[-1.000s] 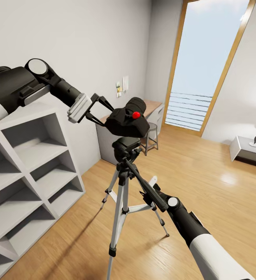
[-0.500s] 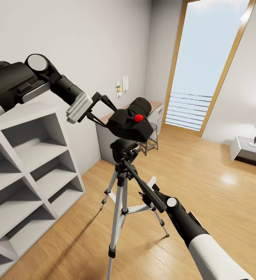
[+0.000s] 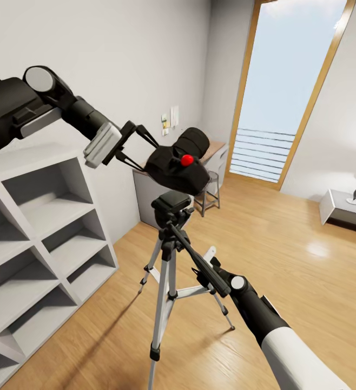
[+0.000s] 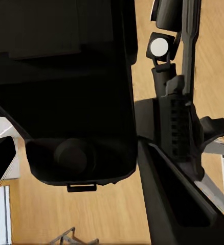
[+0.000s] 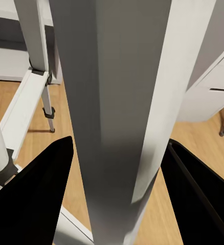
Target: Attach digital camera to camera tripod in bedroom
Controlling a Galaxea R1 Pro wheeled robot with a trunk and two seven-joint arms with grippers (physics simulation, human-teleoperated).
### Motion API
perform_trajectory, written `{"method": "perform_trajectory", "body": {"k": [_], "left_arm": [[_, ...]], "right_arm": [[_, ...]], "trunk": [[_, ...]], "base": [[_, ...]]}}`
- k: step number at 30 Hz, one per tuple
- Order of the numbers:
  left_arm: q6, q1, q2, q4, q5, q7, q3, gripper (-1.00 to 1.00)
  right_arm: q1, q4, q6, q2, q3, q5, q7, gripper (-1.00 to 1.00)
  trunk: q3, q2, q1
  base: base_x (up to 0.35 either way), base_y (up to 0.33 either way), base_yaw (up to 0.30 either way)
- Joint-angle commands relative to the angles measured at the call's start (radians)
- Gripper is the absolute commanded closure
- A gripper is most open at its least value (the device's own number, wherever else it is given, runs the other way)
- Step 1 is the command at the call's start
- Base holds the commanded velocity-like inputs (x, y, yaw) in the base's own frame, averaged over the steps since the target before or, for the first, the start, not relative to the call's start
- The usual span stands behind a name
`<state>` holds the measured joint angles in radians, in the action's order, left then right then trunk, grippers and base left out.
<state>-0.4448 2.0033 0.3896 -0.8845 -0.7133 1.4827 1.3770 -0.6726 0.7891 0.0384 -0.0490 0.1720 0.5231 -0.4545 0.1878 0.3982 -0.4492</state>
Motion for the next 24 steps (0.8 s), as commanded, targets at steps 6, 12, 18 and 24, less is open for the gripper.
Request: {"method": "perform_trajectory", "body": {"k": [6,12,18,24], "left_arm": [[-0.07,0.005,0.038,0.016,-0.01,-0.003,0.001,1.0],[-0.096,0.007,0.045,0.049,-0.01,-0.006,-0.006,1.0],[-0.144,-0.004,0.047,0.089,-0.008,-0.014,-0.005,-1.0],[-0.167,-0.024,0.045,0.105,-0.006,-0.022,-0.009,-1.0]], "right_arm": [[0.008,-0.052,0.005,-0.001,0.001,-0.073,-0.006,1.0],[0.011,-0.048,0.005,-0.002,0.001,-0.072,-0.006,1.0],[0.011,-0.047,0.005,-0.002,0.0,-0.072,-0.006,1.0],[0.011,-0.047,0.005,-0.002,0.0,-0.072,-0.006,1.0]], "trunk": [[0.002,0.002,-0.001],[0.002,0.002,-0.001],[0.002,0.002,-0.001],[0.002,0.002,-0.001]], "base": [[0.0,0.0,0.0],[0.0,0.0,0.0],[0.0,0.0,0.0],[0.0,0.0,0.0]]}}
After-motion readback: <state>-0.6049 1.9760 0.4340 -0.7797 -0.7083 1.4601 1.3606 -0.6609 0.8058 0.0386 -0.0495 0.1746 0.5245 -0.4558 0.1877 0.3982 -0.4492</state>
